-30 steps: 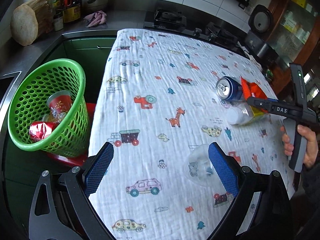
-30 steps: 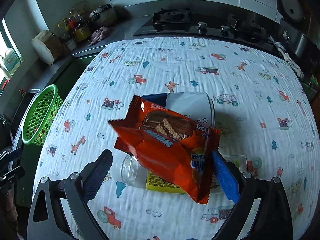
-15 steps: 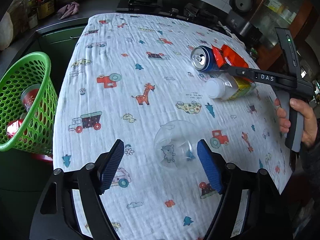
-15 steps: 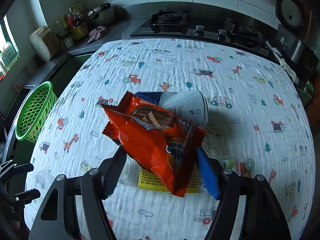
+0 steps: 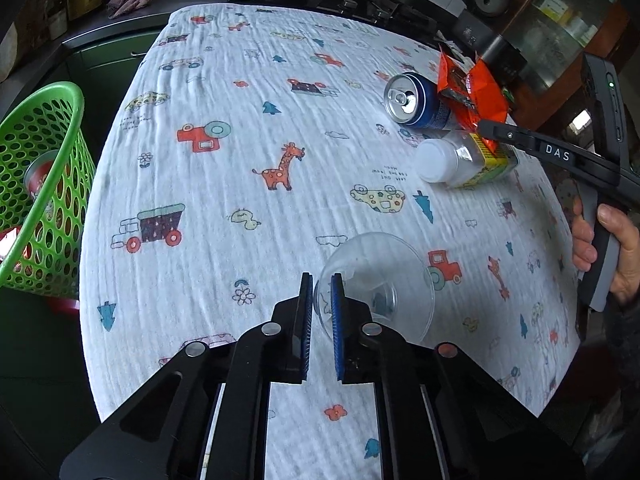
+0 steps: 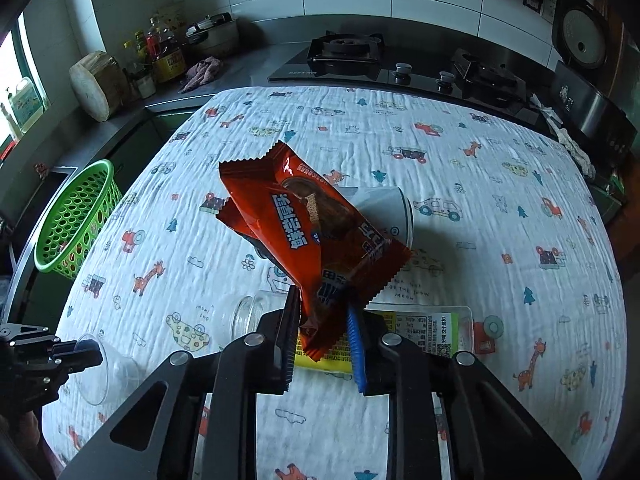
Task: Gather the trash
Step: 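Grasp the clear plastic cup with the left gripper and lift the snack bag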
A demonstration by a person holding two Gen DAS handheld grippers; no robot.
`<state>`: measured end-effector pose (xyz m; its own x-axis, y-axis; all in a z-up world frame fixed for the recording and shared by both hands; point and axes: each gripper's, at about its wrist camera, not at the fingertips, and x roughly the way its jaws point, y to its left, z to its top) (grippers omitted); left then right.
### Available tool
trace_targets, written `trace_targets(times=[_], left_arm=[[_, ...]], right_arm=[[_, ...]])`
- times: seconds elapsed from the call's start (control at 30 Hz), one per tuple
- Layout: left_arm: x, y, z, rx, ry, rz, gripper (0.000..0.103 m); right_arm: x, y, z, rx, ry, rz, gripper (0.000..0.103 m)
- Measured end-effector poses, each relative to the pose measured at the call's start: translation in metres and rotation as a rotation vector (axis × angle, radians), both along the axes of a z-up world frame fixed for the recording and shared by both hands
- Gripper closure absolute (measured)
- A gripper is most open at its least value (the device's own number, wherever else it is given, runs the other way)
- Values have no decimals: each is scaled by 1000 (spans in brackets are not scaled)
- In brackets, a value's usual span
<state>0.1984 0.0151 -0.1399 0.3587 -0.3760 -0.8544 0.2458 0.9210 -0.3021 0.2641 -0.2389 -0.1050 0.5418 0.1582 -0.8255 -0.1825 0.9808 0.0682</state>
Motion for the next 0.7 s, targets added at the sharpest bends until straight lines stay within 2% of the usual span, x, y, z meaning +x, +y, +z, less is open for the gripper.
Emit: trace_targets(times=[0.37,0.7], left_arm=[[-5,12,14,-17,-49,10,100],[-10,55,44,-36,-126,94,100]], right_arm=[[-14,8,25,55,-44,21,90],[-20,41,52,79,-83,96,91]])
